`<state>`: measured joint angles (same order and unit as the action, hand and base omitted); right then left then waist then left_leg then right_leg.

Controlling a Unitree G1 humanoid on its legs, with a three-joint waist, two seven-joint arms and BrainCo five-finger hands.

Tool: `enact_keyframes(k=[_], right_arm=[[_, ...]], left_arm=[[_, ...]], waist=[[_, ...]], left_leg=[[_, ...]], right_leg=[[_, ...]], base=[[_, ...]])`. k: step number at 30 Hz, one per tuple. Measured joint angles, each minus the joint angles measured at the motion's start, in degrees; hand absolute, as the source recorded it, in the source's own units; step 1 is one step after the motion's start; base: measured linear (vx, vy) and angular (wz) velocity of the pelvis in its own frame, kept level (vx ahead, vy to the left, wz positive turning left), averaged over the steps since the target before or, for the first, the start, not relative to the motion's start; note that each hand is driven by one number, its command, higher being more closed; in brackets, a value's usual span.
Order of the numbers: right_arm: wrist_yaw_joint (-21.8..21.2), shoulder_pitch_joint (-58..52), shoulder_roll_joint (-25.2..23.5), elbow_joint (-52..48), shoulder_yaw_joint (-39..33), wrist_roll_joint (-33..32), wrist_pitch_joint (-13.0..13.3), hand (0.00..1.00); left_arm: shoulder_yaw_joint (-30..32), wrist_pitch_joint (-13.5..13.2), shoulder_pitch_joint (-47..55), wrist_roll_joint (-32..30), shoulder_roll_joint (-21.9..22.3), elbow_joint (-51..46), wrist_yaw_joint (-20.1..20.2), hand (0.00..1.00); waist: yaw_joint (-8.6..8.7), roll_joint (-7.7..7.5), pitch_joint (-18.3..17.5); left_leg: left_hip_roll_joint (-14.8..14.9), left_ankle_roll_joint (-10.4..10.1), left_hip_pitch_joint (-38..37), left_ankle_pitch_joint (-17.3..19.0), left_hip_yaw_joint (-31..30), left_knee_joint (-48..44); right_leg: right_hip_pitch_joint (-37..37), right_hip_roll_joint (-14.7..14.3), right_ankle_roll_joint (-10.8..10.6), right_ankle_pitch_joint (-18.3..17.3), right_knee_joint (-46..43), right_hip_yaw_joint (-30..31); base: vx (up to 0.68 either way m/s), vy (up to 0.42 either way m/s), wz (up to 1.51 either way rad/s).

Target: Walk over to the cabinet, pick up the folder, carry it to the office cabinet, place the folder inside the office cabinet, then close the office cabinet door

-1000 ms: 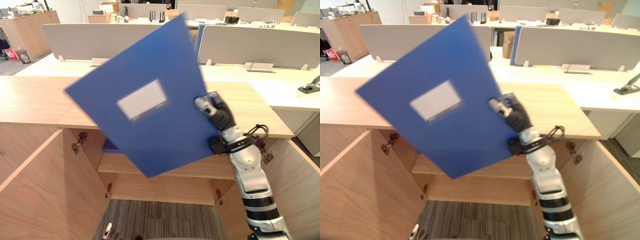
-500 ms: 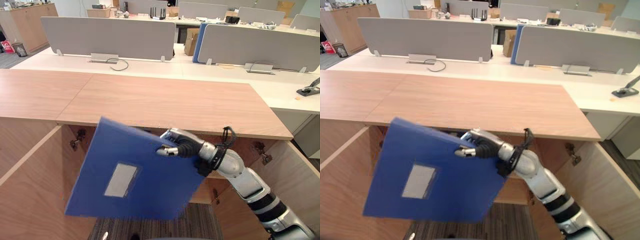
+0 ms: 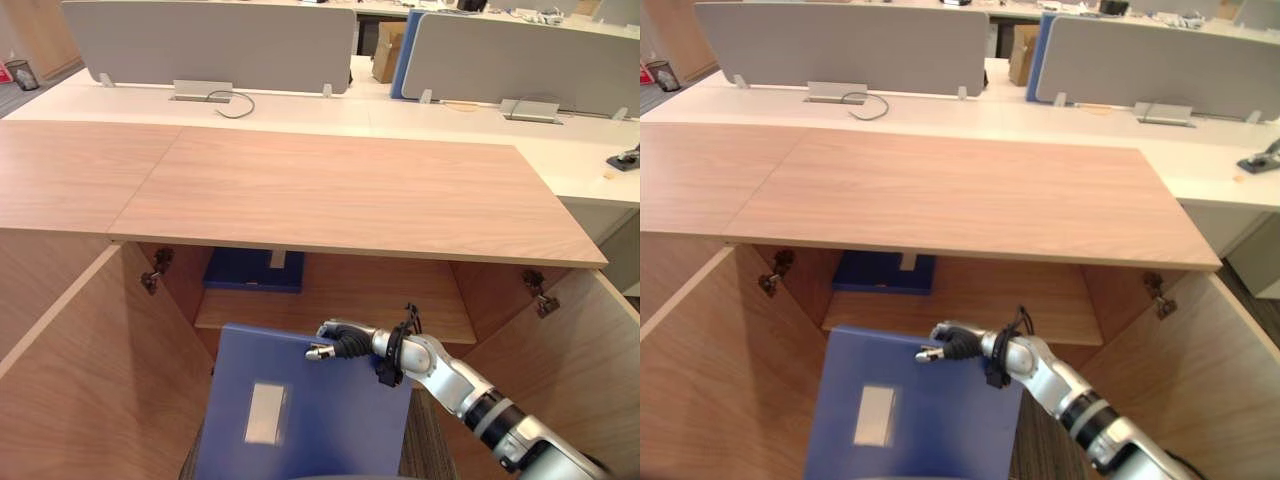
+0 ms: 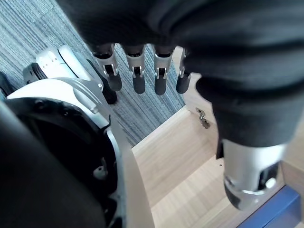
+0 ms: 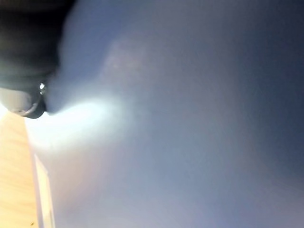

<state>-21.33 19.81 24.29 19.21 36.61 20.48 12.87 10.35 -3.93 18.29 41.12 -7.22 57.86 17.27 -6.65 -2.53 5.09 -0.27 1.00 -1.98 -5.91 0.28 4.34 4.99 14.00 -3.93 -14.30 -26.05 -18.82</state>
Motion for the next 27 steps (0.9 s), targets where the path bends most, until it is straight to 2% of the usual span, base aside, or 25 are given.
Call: enact_keyframes(k=[1, 2, 4, 5, 9, 11, 14, 17, 19, 23, 27], right_arm=[[0.5, 0.2, -0.6, 1.2, -0.1, 0.5, -0.2, 1.00], [1.4, 0.0, -1.8, 3.8, -1.2, 1.4, -0.6, 1.00], [2.3, 0.4, -2.4, 6.7, -1.6, 1.6, -1.5, 1.00], [4.1, 0.8, -3.7, 10.7, -2.5, 1.6, -2.4, 1.00], [5.9, 0.7, -5.6, 17.6, -4.1, 0.8, -5.0, 1.00], [6.2, 0.7, -6.4, 20.7, -7.0, 0.7, -5.5, 1.00], [7.9, 0.4, -7.6, 25.7, -13.0, -3.9, -7.6, 1.00], [10.7, 0.2, -8.6, 27.3, -19.8, -12.5, -9.1, 1.00], [13.0, 0.5, -9.8, 27.8, -26.2, -20.3, -9.3, 1.00], [16.5, 2.7, -10.2, 27.4, -34.2, -31.2, -9.3, 1.00], [19.7, 3.4, -12.0, 19.9, -42.0, -43.3, -9.1, 1.00]], left_arm=[[-0.3, 0.0, -0.1, -0.1, -0.6, -0.1, 0.0, 0.00], [-0.6, 0.1, -0.6, -0.2, -0.9, 0.2, -0.2, 0.00], [-0.7, 0.1, -0.8, -0.7, -0.3, 0.0, -0.2, 0.00], [-0.8, 0.2, -1.3, -1.1, -0.1, -0.1, -0.4, 0.00], [-0.9, 0.6, -1.9, -1.2, 0.4, -0.2, -0.8, 0.00], [-0.9, 0.7, -2.0, -1.3, 0.7, -0.9, -1.0, 0.00], [-0.9, 0.8, -2.1, -1.3, 0.6, -3.1, -1.4, 0.00], [-0.9, 1.4, -2.1, -1.2, 0.5, -4.5, -1.5, 0.00], [-0.9, 1.7, -2.1, -1.1, 0.5, -5.5, -1.5, 0.00], [-0.9, 2.0, -2.5, -1.1, 0.5, -6.8, -1.6, 0.00], [-0.9, 2.2, -3.4, -1.4, 0.9, -6.7, -2.1, 0.00]], waist=[[-0.04, -0.70, 0.2], [-0.01, -0.34, 0.5], [-0.41, 0.76, -0.2], [-0.34, 1.27, -0.3], [-0.55, 1.63, 0.0], [-0.57, 2.19, 0.3], [-0.74, 2.44, 0.5], [-0.86, 3.12, 1.3], [-1.01, 4.44, 2.5], [-1.01, 7.04, 6.5], [-1.28, 7.74, 10.3]], left_leg=[[-0.6, -0.4, 0.0, 0.2, 0.0, -0.2], [-0.2, -1.7, 0.1, 0.5, -1.1, -0.5], [1.2, -2.5, 1.8, 0.2, -2.6, -1.0], [2.5, -3.2, 3.8, -0.1, -3.9, -1.2], [3.5, -3.5, 4.0, -0.1, -5.5, -0.8], [3.5, -3.7, 3.8, 0.1, -6.0, -0.8], [2.8, -3.7, 3.8, 0.4, -6.4, -1.0], [2.5, -3.4, 5.1, 4.9, -6.3, -6.9], [2.5, -3.3, 9.3, 9.9, -6.3, -16.4], [2.4, -3.4, 14.9, 11.8, -6.8, -24.4], [0.9, -2.9, 20.7, 12.5, -6.8, -29.1]], right_leg=[[-0.2, 0.1, 0.3, 2.1, 3.3, 0.1], [-0.9, -0.2, -0.3, 3.8, 4.6, -0.4], [-0.9, -2.6, 0.2, 4.2, 7.8, -1.6], [-1.0, -4.4, 0.7, 5.1, 10.6, -3.1], [-2.8, -6.1, 1.1, 6.0, 13.5, -4.6], [-4.1, -6.3, 1.0, 5.9, 14.5, -5.3], [-5.8, -6.3, 0.8, 6.0, 16.5, -6.3], [-7.8, -6.3, 0.7, 6.1, 17.4, -6.3], [-8.1, -6.5, 0.7, 6.1, 17.3, -6.3], [-5.9, -6.2, 0.4, 5.2, 13.9, -6.5], [1.4, -2.1, 0.6, -0.4, 1.7, -8.1]], base=[[-0.07, -0.093, 0.20], [-0.01, -0.109, 0.11], [0.01, -0.115, 0.13], [0.03, -0.103, 0.28], [0.07, -0.085, 0.22], [0.12, -0.037, 0.19], [0.12, -0.016, 0.17], [0.09, 0.001, 0.01], [0.05, 0.037, 0.02], [-0.04, 0.066, 0.17], [-0.07, 0.054, 0.35]])
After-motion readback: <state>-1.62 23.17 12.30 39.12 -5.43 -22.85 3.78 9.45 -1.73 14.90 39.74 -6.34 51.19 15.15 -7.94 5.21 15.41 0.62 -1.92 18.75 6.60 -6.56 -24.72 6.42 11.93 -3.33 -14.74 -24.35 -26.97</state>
